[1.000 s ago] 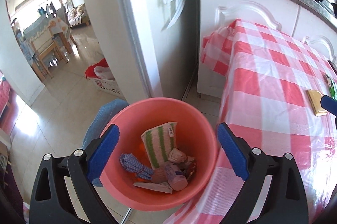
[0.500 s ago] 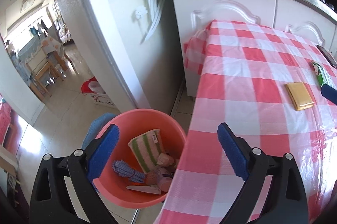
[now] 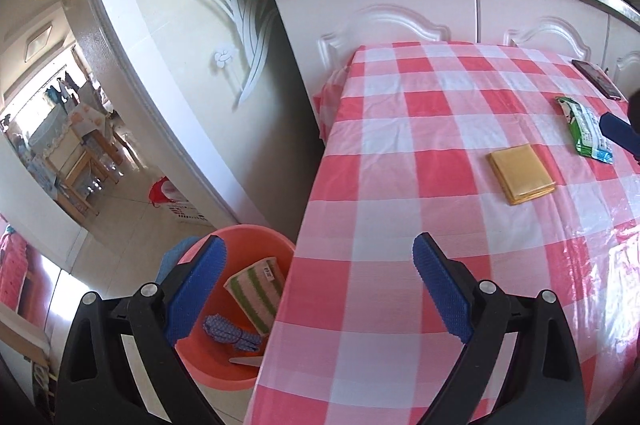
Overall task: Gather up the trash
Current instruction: 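Return both open grippers to the table toward the sponge and wipe packet, then grasp the yellow sponge with the left gripper while the right gripper grasps the wipe packet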
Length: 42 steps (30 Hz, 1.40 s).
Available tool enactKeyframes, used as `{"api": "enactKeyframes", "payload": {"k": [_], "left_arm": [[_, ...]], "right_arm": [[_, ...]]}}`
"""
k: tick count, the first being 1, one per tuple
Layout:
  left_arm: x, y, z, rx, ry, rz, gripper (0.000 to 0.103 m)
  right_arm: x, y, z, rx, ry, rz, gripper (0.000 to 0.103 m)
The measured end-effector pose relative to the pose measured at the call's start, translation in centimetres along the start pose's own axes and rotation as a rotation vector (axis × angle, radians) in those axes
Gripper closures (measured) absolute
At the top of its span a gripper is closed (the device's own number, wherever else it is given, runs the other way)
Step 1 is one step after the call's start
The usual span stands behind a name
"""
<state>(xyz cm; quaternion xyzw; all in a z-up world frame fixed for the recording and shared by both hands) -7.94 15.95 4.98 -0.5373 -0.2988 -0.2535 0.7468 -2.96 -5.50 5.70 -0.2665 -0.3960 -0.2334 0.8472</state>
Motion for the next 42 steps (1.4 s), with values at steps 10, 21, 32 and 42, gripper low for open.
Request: {"api": "enactKeyframes", "payload": {"k": [10,21,32,42], "left_arm": [[0.4,-1.1,-3.8,-0.277,-0.128,-0.039,0.009],[2.0,2.9,-12.4,-0.468,-0.128,0.055,0.01],[2.5,6.8,-15.5,-0.398,-0.13,0.124,0.01],[3.3,8.0,-15.5,-0.393,-0.165,0.113,0.016]], "right_arm": [[4.9,-5.4,-9.1,-0.162,0.247,-0.171,0.009],[6.0,-4.8,-16.0,-0.422,0.326,-0.088,0.007],[3.7,-0.9,-15.5,-0.58,0.1,0.111,0.007],[3.0,0.8,-15.4,-0.634,0.024,0.207,0.007]]}}
Point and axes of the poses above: each gripper's, at about its wrist camera, not at the fingertips, and y roughly the way its jaws point, z to its left, x to its top, the point moved 3 cm from there along y, roughly the way its jaws point, and after that the axes turned 5 degrees about -z, right-handed, at the moved point
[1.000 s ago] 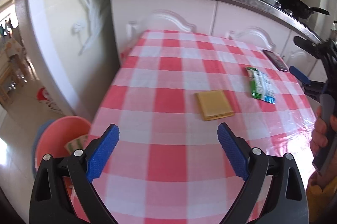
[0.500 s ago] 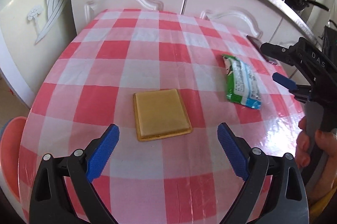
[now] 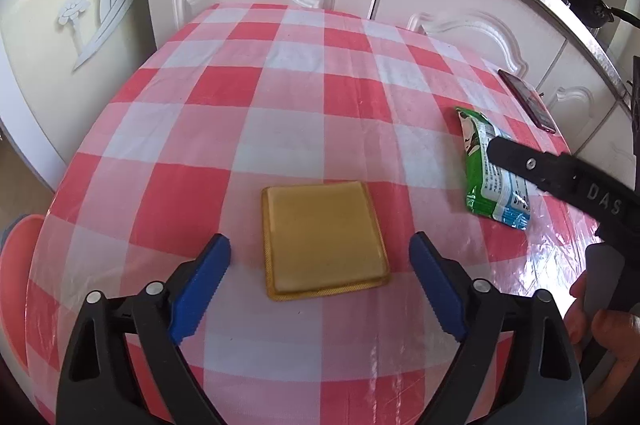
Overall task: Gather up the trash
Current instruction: 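Grasp the yellow sponge with the left gripper while the right gripper grasps the wipe packet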
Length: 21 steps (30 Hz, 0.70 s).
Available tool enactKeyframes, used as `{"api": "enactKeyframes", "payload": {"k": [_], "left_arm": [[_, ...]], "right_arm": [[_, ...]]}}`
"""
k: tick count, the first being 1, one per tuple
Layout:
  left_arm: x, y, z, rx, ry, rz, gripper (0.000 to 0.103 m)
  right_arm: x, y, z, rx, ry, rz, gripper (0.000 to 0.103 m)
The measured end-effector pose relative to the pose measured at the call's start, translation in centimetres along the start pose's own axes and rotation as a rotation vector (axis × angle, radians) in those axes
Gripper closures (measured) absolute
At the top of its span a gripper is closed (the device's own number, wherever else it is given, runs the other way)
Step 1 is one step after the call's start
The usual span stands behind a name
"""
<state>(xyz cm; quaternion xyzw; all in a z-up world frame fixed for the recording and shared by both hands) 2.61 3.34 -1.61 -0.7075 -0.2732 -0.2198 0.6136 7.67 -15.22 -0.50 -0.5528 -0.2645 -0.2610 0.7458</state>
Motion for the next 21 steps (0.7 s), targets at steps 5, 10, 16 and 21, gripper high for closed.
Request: {"api": "enactKeyframes", "payload": {"k": [5,10,16,21], "left_arm": [[0.2,0.2,-0.6,0.015,0.024,-0.028,0.031],[0.1,-0.2,-0.4,-0.003,0.017,-0.056,0.045],[0.1,-0.3,-0.2,-0.026,0.018,-0.066,0.045],[0.2,-0.4,0.2,-0.065,-0.001,-0.064,0.045]], "right_arm": [[-0.3,0.9,0.4,-0.012,-0.025,0.028,0.007],[-0.2,1.4,0.6,-0.023,-0.055,0.022,0.007],[-0.4,1.9,1.3,-0.056,-0.136,0.016,0.011],[-0.2,1.7,1.0,-0.095,-0.169,-0.001,0.036]]}}
Point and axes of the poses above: each gripper's, at about its wrist camera, not at the fingertips, and y roughly the way its jaws point, z to its left, x to its top, the point moved 3 cm from there along y, roughly the way its jaws point, and after that the axes turned 5 degrees about -z, right-handed, at the moved point
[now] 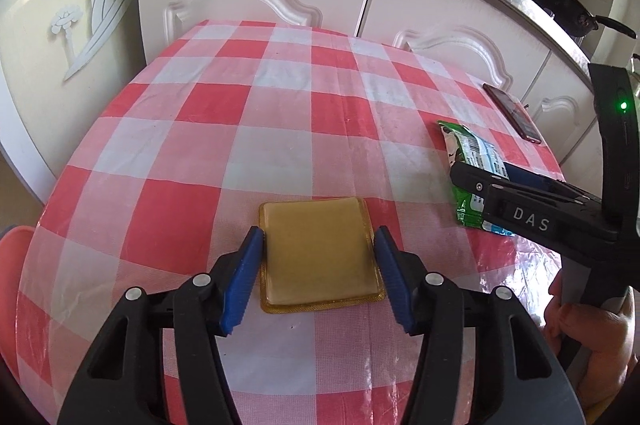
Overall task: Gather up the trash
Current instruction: 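Grasp the yellow sponge with the left gripper while the right gripper grasps the wipe packet, then lift and carry the sponge and wipe packet over the orange bucket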
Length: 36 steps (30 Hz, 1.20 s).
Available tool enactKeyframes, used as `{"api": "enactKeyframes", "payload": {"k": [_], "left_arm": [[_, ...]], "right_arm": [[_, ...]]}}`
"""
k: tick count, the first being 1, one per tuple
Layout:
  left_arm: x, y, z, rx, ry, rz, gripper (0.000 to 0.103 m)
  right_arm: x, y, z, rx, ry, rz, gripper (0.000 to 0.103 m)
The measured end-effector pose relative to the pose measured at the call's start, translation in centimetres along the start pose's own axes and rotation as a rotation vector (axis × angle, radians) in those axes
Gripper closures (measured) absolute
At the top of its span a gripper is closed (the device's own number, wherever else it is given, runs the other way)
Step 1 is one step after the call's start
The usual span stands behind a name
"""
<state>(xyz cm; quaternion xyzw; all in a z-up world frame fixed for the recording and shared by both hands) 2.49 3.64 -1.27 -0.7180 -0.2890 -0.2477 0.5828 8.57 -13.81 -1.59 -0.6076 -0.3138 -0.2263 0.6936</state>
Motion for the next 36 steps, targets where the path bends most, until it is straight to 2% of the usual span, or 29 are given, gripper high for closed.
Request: {"api": "enactKeyframes", "payload": {"k": [8,14,20,24,36], "left_arm": [[0.2,-1.1,1.0,-0.044,-0.034,-0.026,0.045],[0.5,-2.1,1.4,-0.059,-0.04,-0.048,0.045],[0.5,-3.0,2.0,-0.063,-0.044,-0.06,0.045],[0.4,-3.7,2.4,-0.063,-0.05,-0.069,0.045],[0.3,-6.1,5.0,-0.061,-0.078,-0.106,0.045]], "right_arm": [[0.2,-0.3,-0.5,0.055,0.03,-0.024,0.048],[0.3,-0.6,-0.6,0.105,0.06,-0.041,0.053],[0.4,-1.0,-1.0,0.225,0.153,-0.048,0.053],[0.6,-1.7,-0.8,0.27,0.183,-0.066,0.053],[1.1,-3.6,2.4,0.378,0.182,-0.102,0.053]]}}
Point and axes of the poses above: each gripper's, at about its wrist camera, not at the fingertips, and y roughly the way its jaws point, z to its left, x to its top, the point moved 3 cm from there along y, roughly the way its jaws point, and after that the axes turned 5 degrees about -z, right-handed, at the moved point
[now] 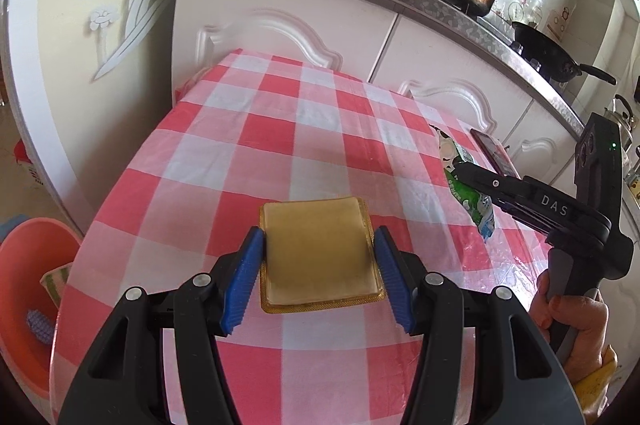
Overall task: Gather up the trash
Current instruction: 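Lift and carry the sponge and wipe packet over the orange bucket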
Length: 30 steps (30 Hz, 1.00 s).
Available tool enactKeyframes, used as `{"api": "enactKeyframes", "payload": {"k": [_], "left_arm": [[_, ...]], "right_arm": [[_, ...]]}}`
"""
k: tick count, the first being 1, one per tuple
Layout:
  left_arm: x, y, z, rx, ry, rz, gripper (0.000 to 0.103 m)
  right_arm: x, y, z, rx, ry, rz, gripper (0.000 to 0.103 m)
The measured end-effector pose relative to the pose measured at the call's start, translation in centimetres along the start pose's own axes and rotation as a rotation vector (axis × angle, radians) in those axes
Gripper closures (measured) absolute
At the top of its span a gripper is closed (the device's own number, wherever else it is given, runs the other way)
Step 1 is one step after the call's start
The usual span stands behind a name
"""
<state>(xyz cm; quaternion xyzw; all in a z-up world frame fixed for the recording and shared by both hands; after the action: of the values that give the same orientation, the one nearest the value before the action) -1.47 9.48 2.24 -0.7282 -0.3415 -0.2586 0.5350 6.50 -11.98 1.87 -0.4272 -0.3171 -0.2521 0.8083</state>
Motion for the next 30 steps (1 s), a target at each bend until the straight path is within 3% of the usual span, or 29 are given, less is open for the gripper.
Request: {"api": "enactKeyframes", "payload": {"k": [17,30], "left_arm": [[-0.4,-5.0,7.5,0.081,-0.085,-0.054,0.045],[-0.9,-11.3,18.2,0.256,-0.208,-0.122,0.045]], "right_arm": [[-2.3,1.8,8.8,0.111,-0.112,0.058,0.053],[-5.0,3.5,16.8,0.241,-0.182,0.154,0.053]]}}
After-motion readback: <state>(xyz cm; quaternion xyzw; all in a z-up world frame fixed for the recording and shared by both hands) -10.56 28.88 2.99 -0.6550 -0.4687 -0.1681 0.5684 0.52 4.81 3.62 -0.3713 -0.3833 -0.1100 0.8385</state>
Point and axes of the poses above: each gripper's, at about its wrist camera, not at the fingertips, and y roughly the way its jaws point, z to its left, x to its top, the point moved 3 cm from there along y, roughly the way its jaws point, and after that the axes turned 5 degrees about -z, right-handed, at the moved point
